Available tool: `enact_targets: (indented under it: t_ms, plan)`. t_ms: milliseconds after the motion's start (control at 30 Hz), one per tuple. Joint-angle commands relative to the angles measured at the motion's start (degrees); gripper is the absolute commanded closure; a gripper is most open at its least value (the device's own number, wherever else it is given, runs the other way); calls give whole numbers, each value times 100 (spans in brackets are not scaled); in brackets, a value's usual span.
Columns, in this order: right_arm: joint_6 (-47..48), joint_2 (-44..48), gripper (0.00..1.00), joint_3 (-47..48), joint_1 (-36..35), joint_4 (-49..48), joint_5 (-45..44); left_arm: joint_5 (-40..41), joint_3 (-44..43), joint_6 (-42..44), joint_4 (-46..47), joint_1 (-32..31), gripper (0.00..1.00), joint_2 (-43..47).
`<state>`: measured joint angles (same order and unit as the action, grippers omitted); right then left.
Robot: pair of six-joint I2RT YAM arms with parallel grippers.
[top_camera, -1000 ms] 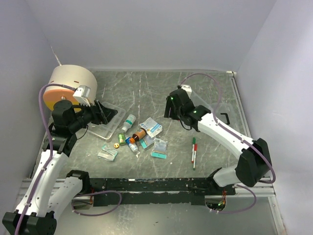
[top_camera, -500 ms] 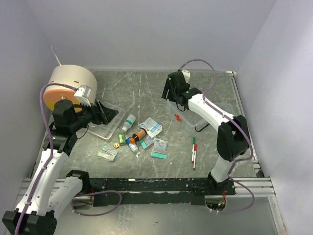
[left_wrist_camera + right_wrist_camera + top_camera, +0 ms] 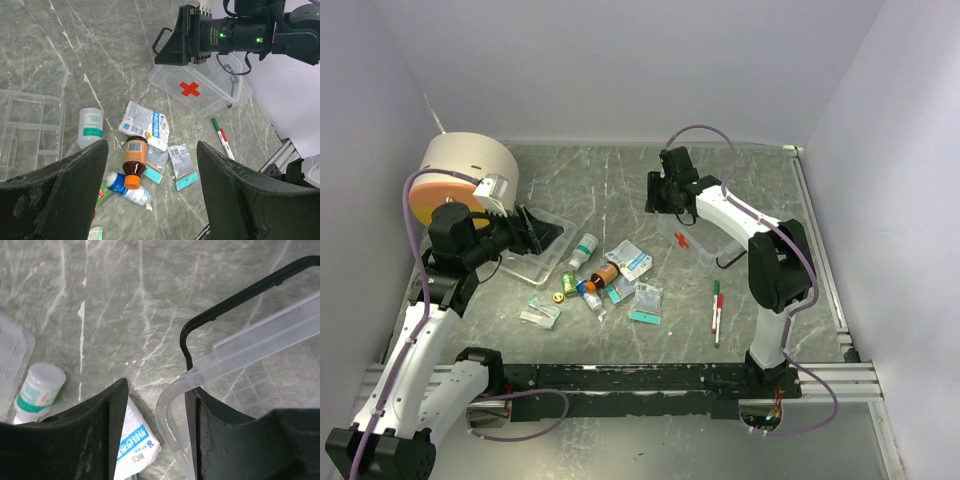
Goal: Organize the medicine kit
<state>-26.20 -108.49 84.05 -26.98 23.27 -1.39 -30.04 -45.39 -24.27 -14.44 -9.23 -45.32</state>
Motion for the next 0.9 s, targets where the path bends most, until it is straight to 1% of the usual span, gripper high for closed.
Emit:
enact_targets:
  t_ms: [0, 133, 333, 567, 633, 767, 867]
  plan:
    - [775, 137, 52, -31, -26, -187, 724, -127, -32, 72, 171, -40, 18, -11]
    - [1194, 305, 59, -208, -61, -210, 882, -181, -48, 54, 131, -36, 18, -75]
    - [1885, 466, 74, -488, -79, -124, 1036, -204, -65, 50, 107, -35, 18, -144]
    - [2766, 753, 88, -813, -97, -166, 1322, -173, -49, 39, 124, -33, 18, -156]
    - [2992, 798, 90, -831, -97, -103, 1455, -177, -48, 37, 120, -35, 18, -174]
    - [3536, 938, 91, -928, -379, -24, 1792, -210, -43, 37, 128, -35, 18, -226]
    - [3874, 979, 90, -1000, -483, -11, 1754, -215, -55, 37, 117, -35, 18, -272]
